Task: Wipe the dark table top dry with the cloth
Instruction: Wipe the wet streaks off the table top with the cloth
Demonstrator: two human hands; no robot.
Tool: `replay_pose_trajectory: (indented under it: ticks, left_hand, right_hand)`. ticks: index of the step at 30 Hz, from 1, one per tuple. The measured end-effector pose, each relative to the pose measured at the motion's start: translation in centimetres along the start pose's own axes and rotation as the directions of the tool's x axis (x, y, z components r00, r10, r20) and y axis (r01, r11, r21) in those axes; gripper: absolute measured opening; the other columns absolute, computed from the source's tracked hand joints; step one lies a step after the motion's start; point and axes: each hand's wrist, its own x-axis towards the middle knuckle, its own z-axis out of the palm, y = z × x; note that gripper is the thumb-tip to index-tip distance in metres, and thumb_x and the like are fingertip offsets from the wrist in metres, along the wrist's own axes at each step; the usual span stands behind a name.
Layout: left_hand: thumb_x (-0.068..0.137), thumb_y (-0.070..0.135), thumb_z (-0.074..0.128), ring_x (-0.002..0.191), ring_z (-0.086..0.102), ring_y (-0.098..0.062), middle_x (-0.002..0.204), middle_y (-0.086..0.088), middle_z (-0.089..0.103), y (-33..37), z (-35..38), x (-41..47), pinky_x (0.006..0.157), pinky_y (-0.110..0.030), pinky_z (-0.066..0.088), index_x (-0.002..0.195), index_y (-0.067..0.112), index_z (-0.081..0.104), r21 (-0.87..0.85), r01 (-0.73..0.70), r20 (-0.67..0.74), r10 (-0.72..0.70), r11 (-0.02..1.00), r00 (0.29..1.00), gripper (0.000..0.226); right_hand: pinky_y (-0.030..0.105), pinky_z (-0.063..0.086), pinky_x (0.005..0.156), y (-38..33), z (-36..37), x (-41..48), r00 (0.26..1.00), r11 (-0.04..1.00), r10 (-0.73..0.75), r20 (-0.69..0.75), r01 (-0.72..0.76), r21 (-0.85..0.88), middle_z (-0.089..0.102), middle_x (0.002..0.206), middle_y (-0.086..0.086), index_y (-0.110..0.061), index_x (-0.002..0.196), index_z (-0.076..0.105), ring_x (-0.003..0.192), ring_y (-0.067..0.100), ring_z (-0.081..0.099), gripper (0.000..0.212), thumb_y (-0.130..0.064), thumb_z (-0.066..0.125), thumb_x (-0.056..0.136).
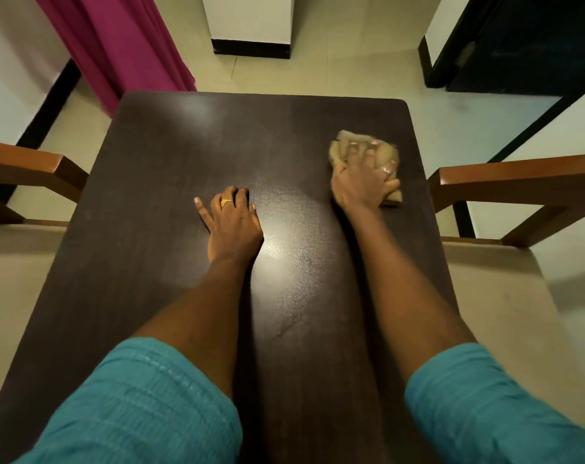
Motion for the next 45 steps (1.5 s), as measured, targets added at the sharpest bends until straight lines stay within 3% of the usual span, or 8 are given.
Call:
replay_pose_trajectory:
  ticks: [3,7,14,19,27,32,38,45]
  left_hand:
    - [0.097,0.021,0.032,0.134,0.031,-0.032,0.139,-0.012,0.041,0.0,0.1,0.0,0.113,-0.058,-0.008,0.127,0.01,0.043,-0.005,0.007,-0.002,-0.008,1.0,1.0,0.034]
    - [0.097,0.023,0.032,0.135,0.03,-0.033,0.141,-0.013,0.04,-0.1,0.1,0.0,0.113,-0.058,-0.008,0.13,0.01,0.042,0.0,0.01,0.004,-0.01,1.0,1.0,0.036]
    - [0.098,0.023,0.033,0.134,0.032,-0.032,0.138,-0.013,0.043,-0.1,0.0,-0.3,0.113,-0.058,-0.007,0.129,0.009,0.043,-0.007,0.007,-0.004,-0.007,1.0,1.0,0.036]
    - [0.097,0.022,0.034,0.134,0.032,-0.031,0.138,-0.012,0.042,0.0,0.1,-0.2,0.113,-0.058,-0.008,0.129,0.009,0.043,-0.002,0.017,-0.013,-0.017,1.0,1.0,0.036]
    - [0.096,0.022,0.034,0.133,0.033,-0.028,0.137,-0.008,0.042,0.1,0.1,-0.2,0.112,-0.06,-0.008,0.13,0.01,0.041,-0.006,0.028,-0.006,-0.028,1.0,1.0,0.036]
    - [0.097,0.024,0.032,0.137,0.028,-0.028,0.142,-0.008,0.036,-0.1,0.2,-0.1,0.111,-0.059,-0.012,0.14,0.009,0.03,-0.043,0.051,-0.011,-0.052,0.998,0.999,0.046]
    - [0.099,0.022,0.028,0.139,0.025,-0.029,0.144,-0.011,0.033,-0.2,0.1,-0.2,0.112,-0.059,-0.012,0.142,0.008,0.027,-0.069,0.067,-0.01,-0.068,0.995,0.998,0.046]
    - [0.099,0.02,0.028,0.136,0.03,-0.029,0.141,-0.01,0.038,-0.4,0.3,-0.3,0.112,-0.057,-0.012,0.141,0.007,0.031,-0.053,0.046,-0.01,-0.047,0.998,0.999,0.044]
  right_hand:
    - [0.059,0.012,0.108,-1.7,0.9,-3.1,0.969,0.967,-0.241,0.061,0.245,-0.066,0.01,0.16,-0.002,-0.034,0.149,0.019,0.142,0.043,0.009,0.055,-0.049,0.026,0.096]
    - [0.053,0.02,0.104,0.0,0.9,-5.3,0.928,0.921,-0.355,0.111,0.368,-0.127,0.006,0.16,-0.005,-0.038,0.149,0.013,0.144,0.038,0.009,0.056,-0.047,0.026,0.095]
    - [0.06,0.018,0.105,6.0,-0.9,-5.0,0.998,0.992,-0.064,0.021,0.066,-0.112,0.008,0.16,0.0,-0.035,0.15,0.012,0.142,0.039,0.015,0.057,-0.046,0.029,0.097]
    - [0.063,0.017,0.104,6.9,-1.7,-1.7,0.993,0.991,0.12,-0.004,-0.119,-0.068,0.004,0.16,0.006,-0.036,0.15,0.012,0.141,0.044,0.014,0.059,-0.05,0.033,0.095]
    - [0.068,0.008,0.105,2.6,-1.7,2.5,0.991,0.997,0.082,0.106,-0.082,-0.012,-0.002,0.16,0.006,-0.038,0.15,0.007,0.142,0.048,0.001,0.057,-0.049,0.027,0.097]
    - [0.062,0.013,0.105,-2.6,0.8,-1.7,0.981,0.981,-0.175,0.083,0.181,-0.067,0.008,0.16,0.002,-0.042,0.146,0.023,0.141,0.047,0.009,0.051,-0.049,0.03,0.096]
    - [0.049,0.027,0.095,-1.7,2.1,-7.9,0.876,0.861,-0.475,0.079,0.482,-0.162,0.016,0.159,-0.004,-0.048,0.14,0.033,0.14,0.04,0.02,0.049,-0.044,0.037,0.09]
    - [0.056,0.023,0.104,3.6,-0.6,-1.3,0.974,0.954,-0.225,0.036,0.228,-0.194,0.014,0.159,0.001,-0.043,0.146,0.022,0.137,0.042,0.024,0.055,-0.048,0.036,0.093]
